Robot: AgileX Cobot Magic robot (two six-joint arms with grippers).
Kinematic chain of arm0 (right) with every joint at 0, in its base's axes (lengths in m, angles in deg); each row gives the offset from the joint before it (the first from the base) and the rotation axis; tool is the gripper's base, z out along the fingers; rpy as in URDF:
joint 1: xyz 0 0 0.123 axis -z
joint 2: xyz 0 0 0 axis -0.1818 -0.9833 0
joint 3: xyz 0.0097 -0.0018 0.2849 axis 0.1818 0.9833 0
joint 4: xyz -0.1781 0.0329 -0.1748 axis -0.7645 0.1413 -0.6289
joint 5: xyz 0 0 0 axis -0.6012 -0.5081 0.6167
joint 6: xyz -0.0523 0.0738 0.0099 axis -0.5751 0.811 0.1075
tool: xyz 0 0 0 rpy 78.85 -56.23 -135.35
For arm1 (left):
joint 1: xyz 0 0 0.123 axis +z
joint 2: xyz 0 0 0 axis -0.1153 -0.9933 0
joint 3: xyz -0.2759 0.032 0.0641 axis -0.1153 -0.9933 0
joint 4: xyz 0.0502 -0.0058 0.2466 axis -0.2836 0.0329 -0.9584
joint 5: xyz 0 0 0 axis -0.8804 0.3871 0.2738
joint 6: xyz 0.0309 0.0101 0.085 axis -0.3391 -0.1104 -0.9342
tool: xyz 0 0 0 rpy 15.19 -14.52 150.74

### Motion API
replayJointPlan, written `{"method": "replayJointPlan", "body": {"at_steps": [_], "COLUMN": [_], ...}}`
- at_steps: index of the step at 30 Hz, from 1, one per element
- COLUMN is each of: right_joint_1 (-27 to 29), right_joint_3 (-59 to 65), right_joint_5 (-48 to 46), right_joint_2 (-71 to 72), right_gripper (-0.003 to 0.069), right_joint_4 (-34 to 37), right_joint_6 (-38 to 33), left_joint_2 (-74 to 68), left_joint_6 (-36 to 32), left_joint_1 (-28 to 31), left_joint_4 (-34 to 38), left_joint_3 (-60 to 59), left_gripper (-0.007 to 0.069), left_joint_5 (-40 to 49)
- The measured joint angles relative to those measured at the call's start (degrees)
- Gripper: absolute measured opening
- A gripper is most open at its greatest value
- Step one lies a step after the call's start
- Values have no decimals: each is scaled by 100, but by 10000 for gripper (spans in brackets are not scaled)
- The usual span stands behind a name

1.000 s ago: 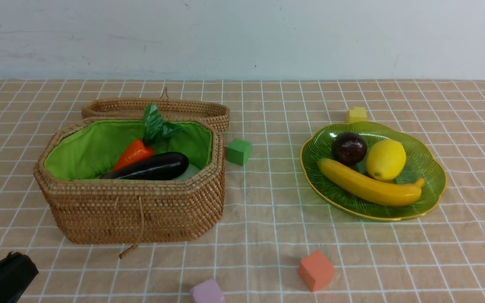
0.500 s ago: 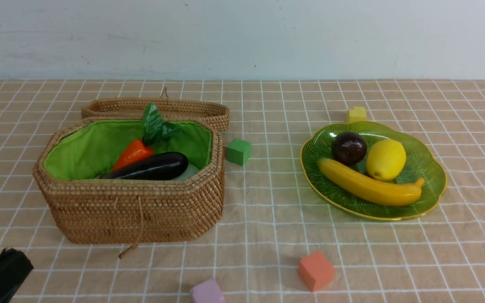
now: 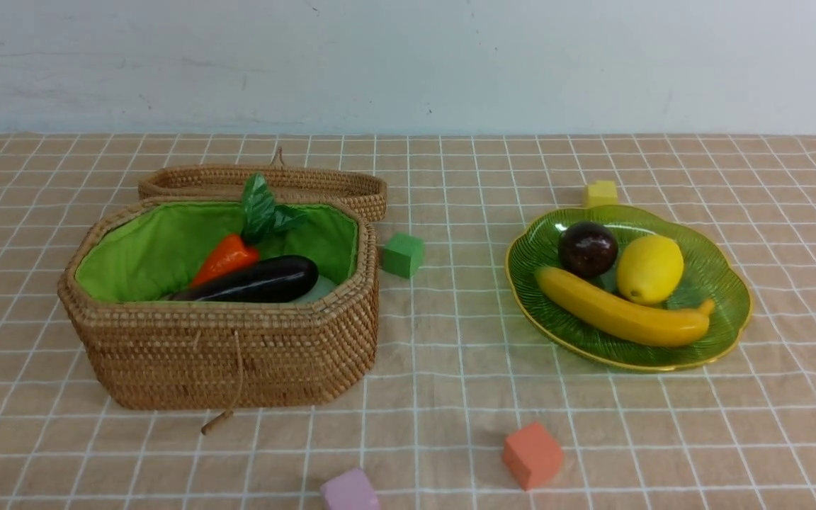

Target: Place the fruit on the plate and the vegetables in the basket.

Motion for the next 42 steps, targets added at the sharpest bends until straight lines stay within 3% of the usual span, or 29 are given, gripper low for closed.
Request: {"method": "replayJointPlan", "body": {"at_steps": [3,7,42], "right_joint_1": [0,0,0], "right_joint_3": [0,0,-6], "right_joint_5": [-4,-4,-4], "right_joint_2": [0,6,6], "right_gripper": [-17,-16,4], "right_joint_4": [0,0,0], "right_joint_6": [0,0,90], "left_joint_2": [26,26,26], "left_joint_6": [547,672,719], "left_joint_1": [0,0,0], "left_joint_4": [-188,-31,94], "left_joint_3": [-139,-173,-173], "left_gripper": [-13,-13,-10], "left_joint_5": [538,713,699]}}
